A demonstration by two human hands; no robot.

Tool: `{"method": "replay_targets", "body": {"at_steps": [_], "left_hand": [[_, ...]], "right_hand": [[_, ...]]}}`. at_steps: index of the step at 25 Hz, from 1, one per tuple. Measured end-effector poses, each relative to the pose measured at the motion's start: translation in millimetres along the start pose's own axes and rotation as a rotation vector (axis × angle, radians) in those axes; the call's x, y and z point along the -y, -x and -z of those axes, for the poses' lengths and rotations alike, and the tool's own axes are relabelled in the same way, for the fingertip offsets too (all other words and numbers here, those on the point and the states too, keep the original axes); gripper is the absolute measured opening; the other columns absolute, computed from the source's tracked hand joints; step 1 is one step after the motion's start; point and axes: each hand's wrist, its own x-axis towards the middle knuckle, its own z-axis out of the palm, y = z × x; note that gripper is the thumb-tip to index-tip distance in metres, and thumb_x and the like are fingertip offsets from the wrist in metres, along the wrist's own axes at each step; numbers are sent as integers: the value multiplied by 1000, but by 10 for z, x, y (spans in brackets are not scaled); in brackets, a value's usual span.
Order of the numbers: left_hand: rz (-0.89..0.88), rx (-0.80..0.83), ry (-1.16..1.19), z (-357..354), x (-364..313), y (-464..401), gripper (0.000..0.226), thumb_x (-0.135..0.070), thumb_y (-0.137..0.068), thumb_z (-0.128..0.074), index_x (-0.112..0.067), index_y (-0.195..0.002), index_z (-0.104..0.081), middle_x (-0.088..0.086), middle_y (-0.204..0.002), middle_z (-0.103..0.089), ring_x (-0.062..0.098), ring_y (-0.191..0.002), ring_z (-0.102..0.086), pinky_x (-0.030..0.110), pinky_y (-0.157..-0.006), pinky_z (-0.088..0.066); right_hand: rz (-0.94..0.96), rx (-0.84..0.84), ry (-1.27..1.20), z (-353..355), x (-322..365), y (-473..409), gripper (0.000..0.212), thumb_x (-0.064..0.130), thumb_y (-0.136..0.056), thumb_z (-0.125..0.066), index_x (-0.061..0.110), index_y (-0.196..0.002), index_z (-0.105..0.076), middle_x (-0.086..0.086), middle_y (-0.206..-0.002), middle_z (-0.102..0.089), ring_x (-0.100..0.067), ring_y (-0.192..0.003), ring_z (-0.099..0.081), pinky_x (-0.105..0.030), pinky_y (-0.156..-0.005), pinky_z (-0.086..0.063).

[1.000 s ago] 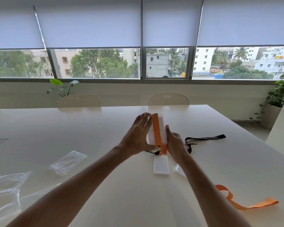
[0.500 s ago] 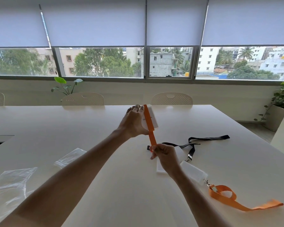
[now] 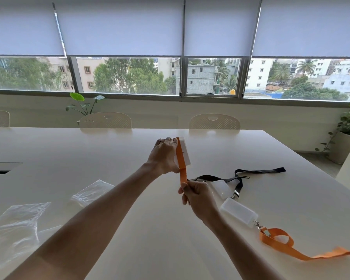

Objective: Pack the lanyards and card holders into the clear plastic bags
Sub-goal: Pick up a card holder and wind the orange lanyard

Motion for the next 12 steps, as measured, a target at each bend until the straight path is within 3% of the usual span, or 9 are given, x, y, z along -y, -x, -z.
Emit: {"method": "replay_targets", "body": {"at_steps": [2, 6, 12], "left_hand": [[9, -6, 48, -6, 6, -3, 112, -46, -55, -87, -2, -142, -31, 13, -127, -51, 30, -115, -47, 37, -103, -39], [53, -1, 94, 4, 62, -33, 115, -45, -51, -89, 0, -139, -30, 12, -123, -53, 30, -112, -51, 35, -99, -41], [-42, 15, -151, -134, -15, 36, 122, -52, -55, -85, 4, -144, -23, 19, -142, -43, 33, -130, -41, 37, -114, -24]], "right_hand": [[-15, 16, 26, 31, 15, 26, 38, 29, -96, -52, 23, -61, -66, 5, -47, -61, -2, -44, -45, -14, -49, -34], [-74, 52, 49, 28, -33, 130, 38, 26, -97, -50, 21, -62, -65, 4, -48, -62, -6, -48, -49, -26, -59, -38], [-39, 154, 220, -11, 157, 154, 36, 28, -96, -48, 23, -65, -66, 10, -55, -69, -10, -56, -55, -25, -58, -41]]}}
